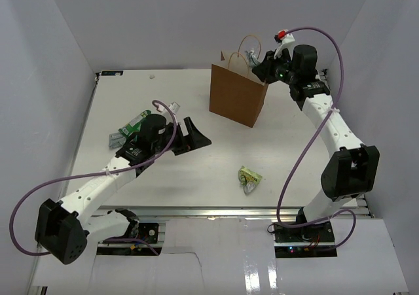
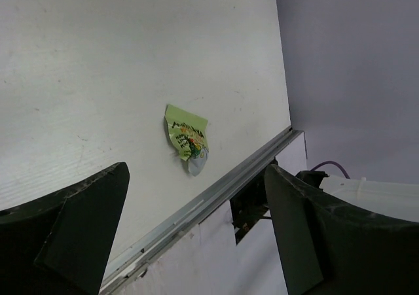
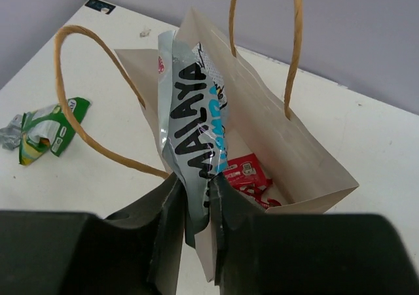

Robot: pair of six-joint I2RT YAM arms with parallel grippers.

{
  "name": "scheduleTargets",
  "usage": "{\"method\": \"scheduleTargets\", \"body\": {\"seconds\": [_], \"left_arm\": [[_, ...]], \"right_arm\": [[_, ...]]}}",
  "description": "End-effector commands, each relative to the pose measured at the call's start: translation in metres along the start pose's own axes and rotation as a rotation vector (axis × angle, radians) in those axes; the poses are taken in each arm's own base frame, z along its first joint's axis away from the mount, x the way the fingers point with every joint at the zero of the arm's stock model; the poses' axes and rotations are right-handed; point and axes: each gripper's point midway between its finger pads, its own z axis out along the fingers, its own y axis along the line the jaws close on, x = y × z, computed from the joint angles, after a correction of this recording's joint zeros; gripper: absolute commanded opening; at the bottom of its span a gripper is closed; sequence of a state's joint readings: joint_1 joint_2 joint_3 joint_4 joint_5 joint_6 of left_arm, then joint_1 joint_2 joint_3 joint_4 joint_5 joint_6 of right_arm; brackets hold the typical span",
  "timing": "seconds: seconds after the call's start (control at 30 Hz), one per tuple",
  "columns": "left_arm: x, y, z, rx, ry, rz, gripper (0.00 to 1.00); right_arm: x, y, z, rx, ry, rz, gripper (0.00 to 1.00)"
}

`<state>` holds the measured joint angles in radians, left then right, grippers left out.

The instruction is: Place the snacks into the paper bag

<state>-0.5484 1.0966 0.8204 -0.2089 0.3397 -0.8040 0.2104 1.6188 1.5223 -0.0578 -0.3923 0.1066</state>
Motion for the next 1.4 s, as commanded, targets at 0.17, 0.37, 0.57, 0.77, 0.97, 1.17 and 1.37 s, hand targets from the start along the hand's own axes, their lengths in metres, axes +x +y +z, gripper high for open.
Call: {"method": "scheduleTargets", "body": {"seconds": [0.17,0.37,0.57,0.77,0.97,1.17,1.37], "left_arm": [[0.045,-0.012,0.037,-0.050,0.107,-0.155,0.94],[0.077,-0.007,0.074,-0.168,0.221,-0.202,0.87],[0.122,0.012,0.110,-0.355,0.397,-0.238,0.74],[0.166,0.012,0.140,-0.464,0.552,-0.213,0.71],[0.188,0.017,0.150,-0.558,0.631,-0.230,0.68],[0.211,0.033,0.150,-0.627,0.706,-0.255,0.49],[0.204,0.032,0.153,-0.613,0.684,-0.221,0.14]], "right_arm": [[-0.037,0.007,-0.016,0.001,-0.091,-0.113,0.55],[-0.049,0.016,-0.058,-0.034,-0.107,-0.151,0.82],[0.032,0.035,-0.117,-0.211,0.040,-0.293,0.98],[0.119,0.033,-0.157,-0.145,0.139,-0.271,0.98],[0.141,0.030,-0.178,-0.103,0.151,-0.227,0.98],[0.142,0.040,-0.182,-0.144,0.143,-0.208,0.98],[0.169,0.134,-0.229,-0.719,0.051,-0.429,0.98]]}}
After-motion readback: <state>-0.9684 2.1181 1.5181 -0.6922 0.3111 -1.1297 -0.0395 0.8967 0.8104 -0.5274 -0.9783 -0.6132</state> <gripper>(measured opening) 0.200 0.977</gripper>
